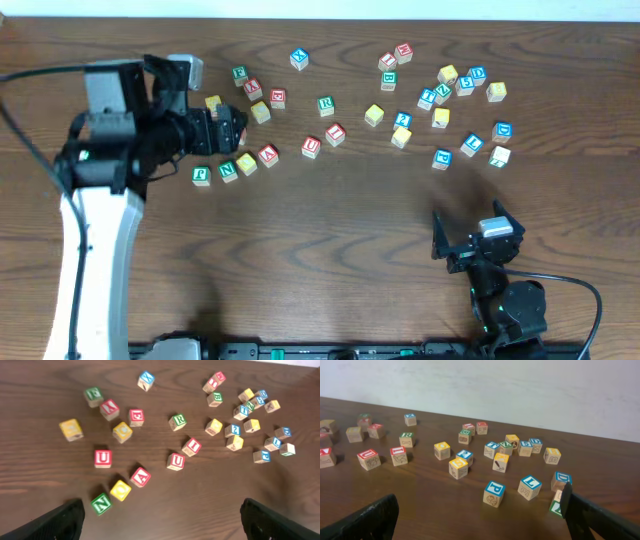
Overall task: Spell out CORL
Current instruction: 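Move the left gripper over the yellow C block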
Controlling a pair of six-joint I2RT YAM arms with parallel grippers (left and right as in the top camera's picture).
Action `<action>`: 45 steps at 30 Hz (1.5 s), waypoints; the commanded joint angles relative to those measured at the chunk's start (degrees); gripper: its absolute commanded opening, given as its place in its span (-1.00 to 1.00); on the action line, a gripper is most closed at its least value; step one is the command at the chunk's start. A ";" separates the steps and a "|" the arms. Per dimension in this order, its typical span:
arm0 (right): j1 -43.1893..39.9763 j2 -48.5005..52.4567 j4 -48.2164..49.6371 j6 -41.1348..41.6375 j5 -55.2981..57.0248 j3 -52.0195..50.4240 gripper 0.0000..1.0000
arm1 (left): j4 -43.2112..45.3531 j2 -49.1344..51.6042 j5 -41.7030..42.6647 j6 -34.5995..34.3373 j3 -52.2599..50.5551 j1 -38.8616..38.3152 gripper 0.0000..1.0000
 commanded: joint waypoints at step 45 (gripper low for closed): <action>-0.33 -0.28 -0.22 -0.70 0.09 -0.07 0.99 | -16.52 42.32 -22.27 -20.76 39.08 -14.49 0.96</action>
